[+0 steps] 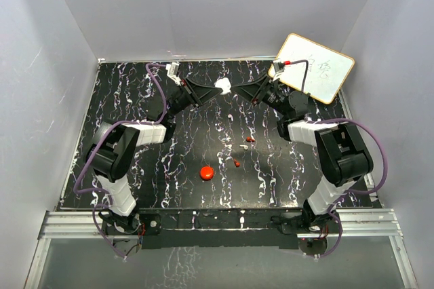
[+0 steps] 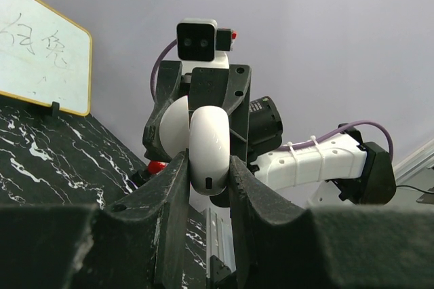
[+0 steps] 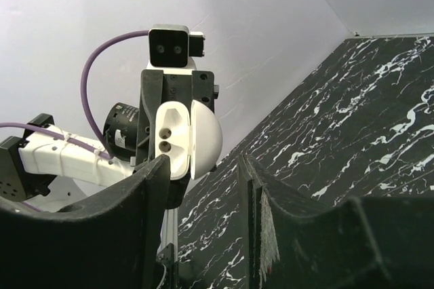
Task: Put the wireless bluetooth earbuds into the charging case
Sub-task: Adjust the charging case.
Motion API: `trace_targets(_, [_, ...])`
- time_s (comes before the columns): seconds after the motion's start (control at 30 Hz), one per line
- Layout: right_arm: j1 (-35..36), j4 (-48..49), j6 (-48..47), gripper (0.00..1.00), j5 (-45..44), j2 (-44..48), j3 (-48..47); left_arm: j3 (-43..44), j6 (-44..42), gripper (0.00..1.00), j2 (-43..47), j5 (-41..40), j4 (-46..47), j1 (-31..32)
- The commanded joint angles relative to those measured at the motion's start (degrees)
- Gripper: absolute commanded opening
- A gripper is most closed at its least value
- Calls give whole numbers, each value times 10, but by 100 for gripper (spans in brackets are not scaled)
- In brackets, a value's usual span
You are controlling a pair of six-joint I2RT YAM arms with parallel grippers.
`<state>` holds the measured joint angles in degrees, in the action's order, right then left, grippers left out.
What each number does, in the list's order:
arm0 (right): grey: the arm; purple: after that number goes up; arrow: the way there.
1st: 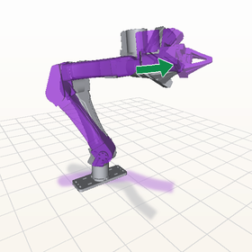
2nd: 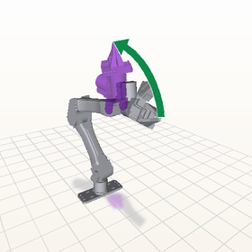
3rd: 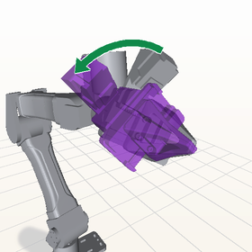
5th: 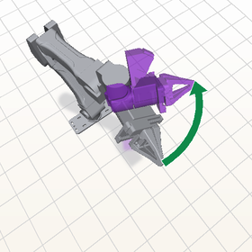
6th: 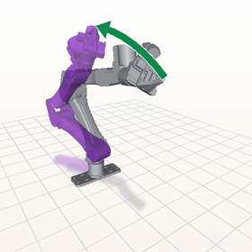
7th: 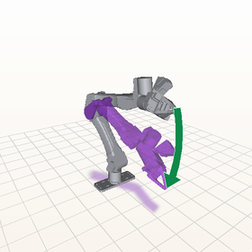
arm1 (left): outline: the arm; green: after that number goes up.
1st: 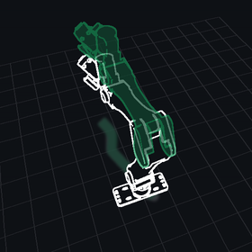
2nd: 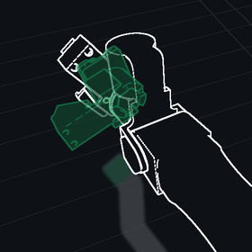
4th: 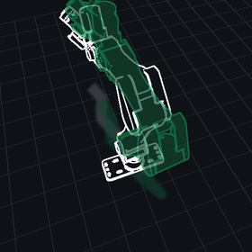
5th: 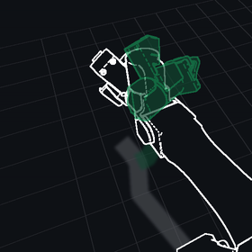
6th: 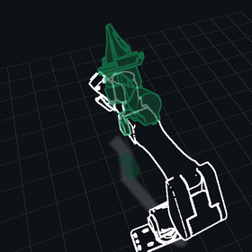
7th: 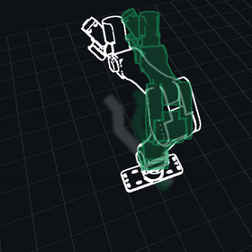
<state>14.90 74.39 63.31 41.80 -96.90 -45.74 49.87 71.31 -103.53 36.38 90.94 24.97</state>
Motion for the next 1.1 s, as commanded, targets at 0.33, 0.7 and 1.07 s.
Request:
trace_targets(0.33, [22,52,16,41,-18,-43,-57,5,-6,0,24,-6,115,9])
trace_targets(0.7, [24,85,45,29,-23,-62,-65,-1,-7,0,26,-7,115,11])
trace_targets(1.07, [24,81,45,12,-28,-63,-71,-4,-4,0,22,-9,115,12])
